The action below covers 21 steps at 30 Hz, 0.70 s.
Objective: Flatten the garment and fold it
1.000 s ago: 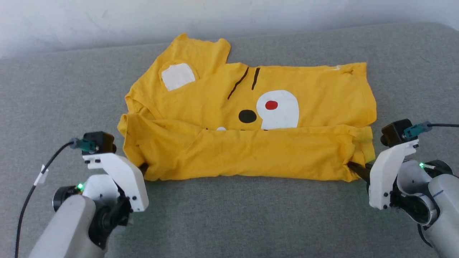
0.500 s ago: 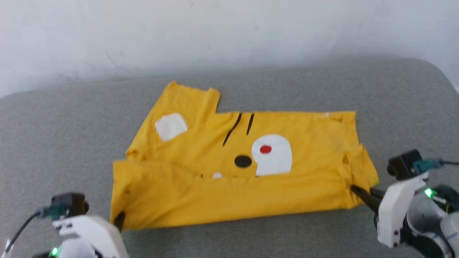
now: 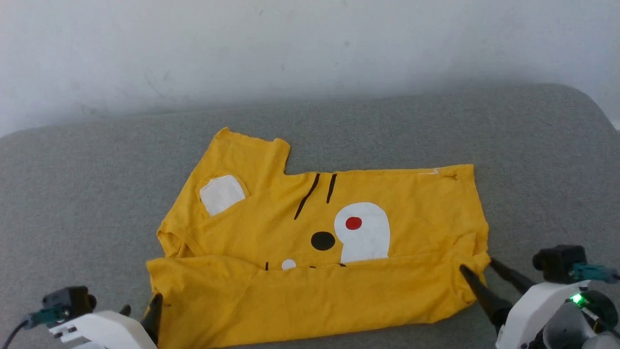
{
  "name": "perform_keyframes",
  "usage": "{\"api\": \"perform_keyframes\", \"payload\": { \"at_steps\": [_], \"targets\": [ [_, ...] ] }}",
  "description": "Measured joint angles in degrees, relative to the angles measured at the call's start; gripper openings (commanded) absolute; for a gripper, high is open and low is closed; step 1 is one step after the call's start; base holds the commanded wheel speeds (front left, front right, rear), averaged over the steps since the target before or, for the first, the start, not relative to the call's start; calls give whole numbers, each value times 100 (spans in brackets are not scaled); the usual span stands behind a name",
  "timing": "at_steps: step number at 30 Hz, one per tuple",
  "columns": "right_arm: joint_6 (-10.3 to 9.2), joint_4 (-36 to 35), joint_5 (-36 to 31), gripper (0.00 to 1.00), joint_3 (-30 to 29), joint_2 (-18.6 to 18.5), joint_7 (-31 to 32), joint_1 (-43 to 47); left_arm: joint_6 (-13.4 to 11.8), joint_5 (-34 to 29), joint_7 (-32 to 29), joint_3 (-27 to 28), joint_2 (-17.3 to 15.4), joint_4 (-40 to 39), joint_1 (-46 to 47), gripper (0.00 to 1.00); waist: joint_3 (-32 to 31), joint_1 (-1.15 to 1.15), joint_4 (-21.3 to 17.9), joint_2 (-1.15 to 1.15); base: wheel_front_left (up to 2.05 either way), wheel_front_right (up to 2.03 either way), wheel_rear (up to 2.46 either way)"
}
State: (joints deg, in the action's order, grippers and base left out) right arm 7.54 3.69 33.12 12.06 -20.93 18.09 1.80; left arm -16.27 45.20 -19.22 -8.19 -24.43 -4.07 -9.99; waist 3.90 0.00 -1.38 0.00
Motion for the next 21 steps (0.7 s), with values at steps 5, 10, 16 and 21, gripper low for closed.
{"api": "perform_keyframes", "payload": {
  "at_steps": [5, 10, 16, 21],
  "targets": [
    [-1, -479, -536, 100, -776, 430, -1072, -11, -47, -233, 487, 293, -88, -210, 435, 100, 11, -1, -164, 0, 0, 0, 0],
    [-1, -957, -1032, 100, -1129, 728, -1492, -202, 91, -385, 749, 296, -119, -236, 1504, 100, 249, 0, -276, 0, 0, 0, 0],
    [-1, -1227, -1235, 100, -1165, 775, -1647, -788, 314, -567, 713, 83, -149, 435, 3129, 100, 807, 2, -431, 0, 0, 0, 0],
    [-1, -1202, -1240, 100, -1046, 835, -1734, -1059, 575, -659, 335, -141, -327, 1307, 4380, 100, 1318, 2, -636, 0, 0, 0, 0]
  ]
}}
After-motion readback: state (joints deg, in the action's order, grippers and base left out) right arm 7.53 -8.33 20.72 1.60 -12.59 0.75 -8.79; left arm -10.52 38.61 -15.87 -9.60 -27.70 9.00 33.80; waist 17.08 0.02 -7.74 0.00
